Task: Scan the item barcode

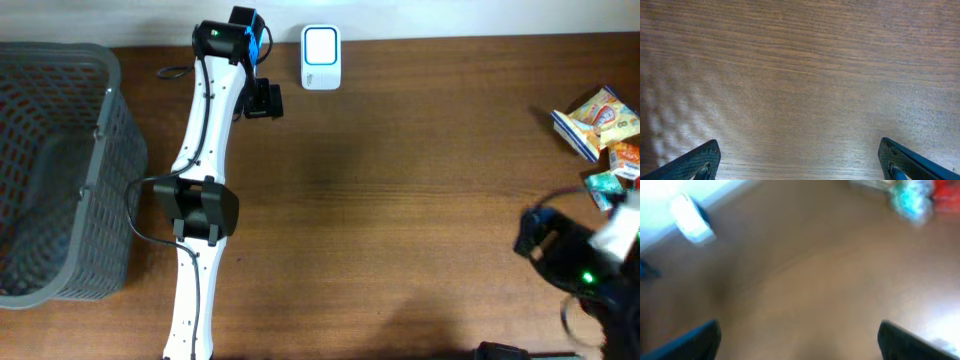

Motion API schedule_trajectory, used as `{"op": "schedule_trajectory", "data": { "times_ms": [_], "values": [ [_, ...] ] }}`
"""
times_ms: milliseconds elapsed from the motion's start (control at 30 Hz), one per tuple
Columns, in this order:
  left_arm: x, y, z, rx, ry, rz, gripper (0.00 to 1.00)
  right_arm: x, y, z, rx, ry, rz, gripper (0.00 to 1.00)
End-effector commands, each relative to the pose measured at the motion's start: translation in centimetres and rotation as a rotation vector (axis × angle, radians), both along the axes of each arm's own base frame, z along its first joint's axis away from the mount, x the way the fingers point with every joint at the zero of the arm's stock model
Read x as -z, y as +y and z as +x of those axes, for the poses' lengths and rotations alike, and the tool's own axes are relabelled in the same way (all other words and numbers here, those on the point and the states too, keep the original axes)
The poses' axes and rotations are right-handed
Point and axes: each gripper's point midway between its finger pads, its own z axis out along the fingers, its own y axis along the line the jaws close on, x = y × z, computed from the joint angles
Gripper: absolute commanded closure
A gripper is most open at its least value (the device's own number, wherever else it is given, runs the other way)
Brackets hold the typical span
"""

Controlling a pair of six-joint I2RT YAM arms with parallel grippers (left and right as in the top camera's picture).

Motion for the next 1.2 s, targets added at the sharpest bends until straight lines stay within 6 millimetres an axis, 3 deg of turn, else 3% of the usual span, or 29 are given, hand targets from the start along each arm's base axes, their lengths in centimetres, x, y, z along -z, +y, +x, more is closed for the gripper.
{"op": "schedule_trajectory", "data": {
  "times_ms": [0, 67, 133, 200, 300, 433, 700, 867, 933, 1000, 1167],
  "values": [
    [0.7, 0.3, 0.0, -0.011, 0.013, 0.013, 0.01, 5.2, 1.3, -0.3, -0.106, 0.028, -0.051, 0.02],
    [0.7, 0.3, 0.0, -0.01, 0.013, 0.013, 0.01, 9.2, 1.9, -1.0, -0.144, 0.057, -0.067, 0.02],
    [0.7, 0.3, 0.0, -0.01, 0.013, 0.013, 0.01, 9.1, 2.8, 1.4, -0.209, -0.12, -0.144, 0.02],
    [0.7, 0.3, 0.0, -0.01, 0.013, 0.013, 0.01, 9.1, 3.8, 2.4, -0.281, -0.229, -0.186, 0.01],
    [0.7, 0.3, 0.0, -0.01, 0.013, 0.013, 0.01, 11.2, 4.3, 4.6, -0.286, -0.392, -0.206, 0.02],
    [0.7, 0.3, 0.0, -0.01, 0.013, 0.013, 0.01, 12.4, 4.4, 5.8, -0.269, -0.587, -0.229, 0.01],
    [0.7, 0.3, 0.0, -0.01, 0.013, 0.013, 0.01, 13.5, 3.2, 5.2, -0.235, -0.691, -0.312, 0.02],
    [0.7, 0.3, 0.0, -0.01, 0.014, 0.014, 0.01, 13.8, 2.6, 5.9, -0.192, -0.75, -0.333, 0.01],
    [0.7, 0.3, 0.0, -0.01, 0.013, 0.013, 0.01, 14.2, 2.5, 6.0, -0.188, -0.746, -0.337, 0.02],
    [0.7, 0.3, 0.0, -0.01, 0.013, 0.013, 0.01, 16.2, 2.8, 5.9, -0.228, -0.667, -0.348, 0.01],
    [0.7, 0.3, 0.0, -0.01, 0.013, 0.013, 0.01, 16.2, 3.0, 5.9, -0.242, -0.67, -0.341, 0.02]
  ]
}}
